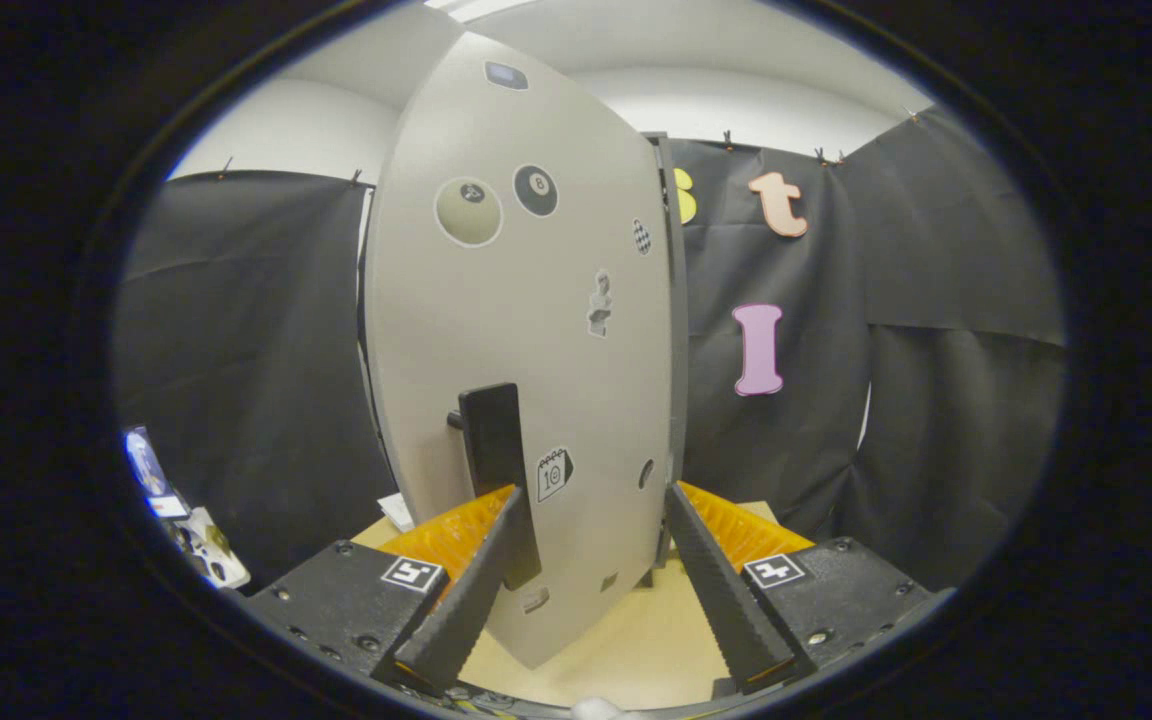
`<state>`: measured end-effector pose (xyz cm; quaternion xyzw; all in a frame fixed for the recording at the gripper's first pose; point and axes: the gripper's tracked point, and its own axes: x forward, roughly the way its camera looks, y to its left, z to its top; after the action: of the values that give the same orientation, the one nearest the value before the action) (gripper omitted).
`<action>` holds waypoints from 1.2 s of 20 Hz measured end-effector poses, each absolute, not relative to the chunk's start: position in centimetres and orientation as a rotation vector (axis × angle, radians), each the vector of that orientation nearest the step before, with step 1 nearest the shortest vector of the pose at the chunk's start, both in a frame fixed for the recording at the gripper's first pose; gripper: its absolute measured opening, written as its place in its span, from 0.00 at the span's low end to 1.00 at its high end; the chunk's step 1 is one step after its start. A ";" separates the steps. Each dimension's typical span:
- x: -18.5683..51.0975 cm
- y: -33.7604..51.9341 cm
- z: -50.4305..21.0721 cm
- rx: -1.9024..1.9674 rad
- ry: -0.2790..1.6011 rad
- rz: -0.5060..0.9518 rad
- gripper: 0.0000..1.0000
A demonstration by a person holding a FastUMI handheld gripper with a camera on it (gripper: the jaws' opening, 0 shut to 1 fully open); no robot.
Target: Open the shoe cabinet door, grab the shoes and put them into the shoe cabinet, then close the shoe cabinet door.
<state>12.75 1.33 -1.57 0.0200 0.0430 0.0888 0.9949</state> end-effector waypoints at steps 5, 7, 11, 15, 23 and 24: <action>16.1 7.2 -1.2 0.045 0.098 0.229 0.97; 17.7 9.5 -1.2 0.033 0.099 0.252 0.97; 19.4 11.2 -1.1 0.024 0.096 0.232 0.98; 18.0 10.6 -0.4 0.027 0.066 0.194 0.98; 12.9 7.3 0.7 0.005 0.032 0.119 0.98; 11.9 6.7 0.8 -0.002 0.026 0.106 0.98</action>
<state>11.94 6.70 0.84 -0.0009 0.0128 0.0529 0.9985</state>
